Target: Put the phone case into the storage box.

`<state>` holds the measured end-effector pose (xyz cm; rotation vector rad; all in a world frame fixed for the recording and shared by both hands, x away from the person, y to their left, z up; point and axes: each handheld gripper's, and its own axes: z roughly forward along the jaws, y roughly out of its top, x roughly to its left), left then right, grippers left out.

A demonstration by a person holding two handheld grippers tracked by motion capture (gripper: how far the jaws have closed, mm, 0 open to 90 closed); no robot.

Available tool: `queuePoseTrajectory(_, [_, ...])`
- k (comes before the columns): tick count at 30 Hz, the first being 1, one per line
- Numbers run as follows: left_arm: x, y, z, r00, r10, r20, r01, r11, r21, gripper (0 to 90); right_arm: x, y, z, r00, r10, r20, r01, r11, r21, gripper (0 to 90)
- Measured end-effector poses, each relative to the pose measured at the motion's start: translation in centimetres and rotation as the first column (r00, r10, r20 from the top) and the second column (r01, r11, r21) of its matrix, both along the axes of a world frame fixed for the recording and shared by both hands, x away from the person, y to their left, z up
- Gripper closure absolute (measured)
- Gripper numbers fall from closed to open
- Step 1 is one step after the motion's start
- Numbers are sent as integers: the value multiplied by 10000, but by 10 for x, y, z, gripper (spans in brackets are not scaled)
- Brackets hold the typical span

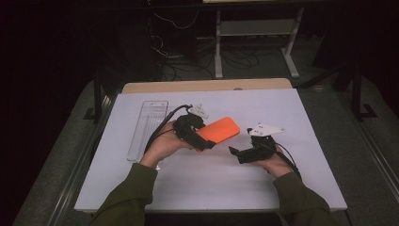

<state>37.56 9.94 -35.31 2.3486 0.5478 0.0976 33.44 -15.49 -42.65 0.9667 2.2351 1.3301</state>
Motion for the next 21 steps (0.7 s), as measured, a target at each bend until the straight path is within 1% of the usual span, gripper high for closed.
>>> queuePoseTrajectory(1, [0, 0, 0, 10000, -19, 2, 19, 10000, 28, 157, -1, 1, 0, 10000, -17, -38, 17, 10000, -37, 0])
queuePoseTrajectory(2, [1, 1, 1, 10000, -84, 14, 84, 9999, 87, 157, -1, 1, -1, 10000, 24, 20, -24, 9999, -101, 0])
queuePoseTrajectory(3, [1, 1, 1, 10000, -55, -10, 56, 9999, 87, 157, -2, 2, -1, 10000, 7, 52, -6, 9998, -212, 0])
queuePoseTrajectory(4, [1, 1, 1, 10000, -55, -10, 56, 9999, 87, 157, -2, 2, -1, 10000, 7, 52, -6, 9998, -212, 0])
queuePoseTrajectory(5, [1, 1, 1, 10000, -89, -40, 90, 9998, 160, 157, -3, 2, -1, 9998, 34, 207, -27, 9994, -335, 0])
queuePoseTrajectory(6, [1, 1, 1, 9999, -136, -13, 136, 9997, 205, 157, -3, 2, -1, 9996, 44, 263, -33, 9991, -426, 0])
queuePoseTrajectory(7, [1, 0, 1, 10000, -65, -25, 65, 9999, 114, 157, -4, 3, -1, 9995, 47, 311, -31, 9987, -510, 0])
queuePoseTrajectory(8, [1, 0, 1, 10000, -65, -25, 65, 9999, 114, 157, -4, 3, -1, 9995, 47, 311, -31, 9987, -510, 0])
queuePoseTrajectory(9, [1, 0, 1, 9999, -144, -26, 145, 9997, 187, 157, -5, 3, -2, 9988, 83, 489, -42, 9966, -827, 0])
queuePoseTrajectory(10, [1, 0, 1, 9999, -144, -26, 145, 9997, 187, 157, -5, 3, -2, 9988, 83, 489, -42, 9966, -827, 0])
queuePoseTrajectory(11, [1, 0, 0, 9999, -128, -54, 129, 9997, 185, 157, -5, 4, -2, 9978, 144, 651, -77, 9948, -1018, 0])
queuePoseTrajectory(13, [1, -1, 0, 9999, -78, -89, 79, 9999, 124, 157, -6, 4, -2, 9973, 106, 721, -30, 9944, -1061, 0])
queuePoseTrajectory(14, [1, -1, 0, 9998, -161, -67, 163, 9996, 233, 157, -7, 5, -1, 9968, 118, 795, -23, 9929, -1192, 0])
queuePoseTrajectory(16, [1, -1, 0, 9998, -167, -74, 169, 9996, 228, 157, -7, 5, -1, 9948, 145, 1005, -13, 9915, -1301, 0])
queuePoseTrajectory(18, [0, 0, 0, 9999, -132, -32, 133, 9997, 214, 157, -8, 6, -1, 9945, 120, 1036, 19, 9911, -1333, 0])
queuePoseTrajectory(21, [0, 0, 1, 9998, -190, -1, 190, 9995, 254, 157, -9, 6, 0, 9919, 122, 1266, 69, 9888, -1493, 0])
